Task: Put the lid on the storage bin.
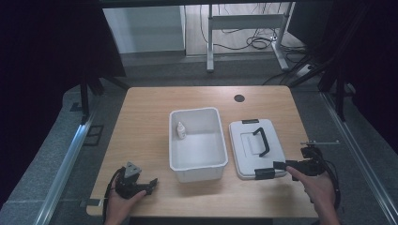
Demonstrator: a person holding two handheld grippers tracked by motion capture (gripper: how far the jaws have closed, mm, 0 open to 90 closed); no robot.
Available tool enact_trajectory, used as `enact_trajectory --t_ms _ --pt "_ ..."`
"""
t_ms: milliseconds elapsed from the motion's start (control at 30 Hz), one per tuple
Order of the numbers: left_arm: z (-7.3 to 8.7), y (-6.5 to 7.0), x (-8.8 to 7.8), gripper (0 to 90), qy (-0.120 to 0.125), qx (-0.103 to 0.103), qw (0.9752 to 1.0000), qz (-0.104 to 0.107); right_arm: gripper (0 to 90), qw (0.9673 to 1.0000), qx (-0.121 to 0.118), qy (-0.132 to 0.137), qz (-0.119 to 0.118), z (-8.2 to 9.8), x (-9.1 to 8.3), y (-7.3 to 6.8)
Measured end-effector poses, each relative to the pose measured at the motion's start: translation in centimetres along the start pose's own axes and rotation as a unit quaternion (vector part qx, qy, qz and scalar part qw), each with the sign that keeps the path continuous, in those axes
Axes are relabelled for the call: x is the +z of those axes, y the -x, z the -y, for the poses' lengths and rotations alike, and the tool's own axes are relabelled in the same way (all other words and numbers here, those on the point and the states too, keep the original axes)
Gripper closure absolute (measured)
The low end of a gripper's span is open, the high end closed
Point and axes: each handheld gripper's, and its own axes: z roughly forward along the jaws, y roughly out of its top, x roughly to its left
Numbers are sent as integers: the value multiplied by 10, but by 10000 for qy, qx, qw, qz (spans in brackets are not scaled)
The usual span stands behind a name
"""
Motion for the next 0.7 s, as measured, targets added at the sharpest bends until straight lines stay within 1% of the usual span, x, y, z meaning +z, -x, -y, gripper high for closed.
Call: enact_trajectory --t_ms 33,100,133,233,267,300,433,467,500,533,600,700 --pt "0 0 0 121 -5 2 10000 12 309 10000 43 -26 -18 -2 -2 0" --pt "0 0 0 121 -5 13 10000 19 311 10000 55 -29 -35 -4 -2 -1" --pt "0 0 0 121 -1 16 10000 20 312 9999 94 -53 -73 -7 -3 -4" --pt "0 -1 0 121 0 22 10000 33 317 9999 78 -117 -53 -15 -2 -12" --pt "0 -1 0 121 0 22 10000 33 317 9999 78 -117 -53 -15 -2 -12" --pt "0 -1 0 121 1 26 10000 29 323 9997 78 -220 -41 -22 0 -18" --pt "0 -1 0 121 4 27 10000 34 341 9988 71 -473 67 -39 2 -29" --pt "0 -1 0 121 5 26 10000 32 341 9988 71 -473 67 -39 2 -29" --pt "0 -1 0 121 6 25 10000 33 342 9986 54 -516 84 -44 3 -31" --pt "0 -1 0 121 7 25 10000 32 348 9982 56 -583 95 -52 4 -35" --pt "0 -1 0 121 3 28 10000 31 358 9977 80 -664 81 -60 5 -37" --pt "1 -1 0 121 4 27 10000 31 363 9967 101 -791 151 -71 9 -40"
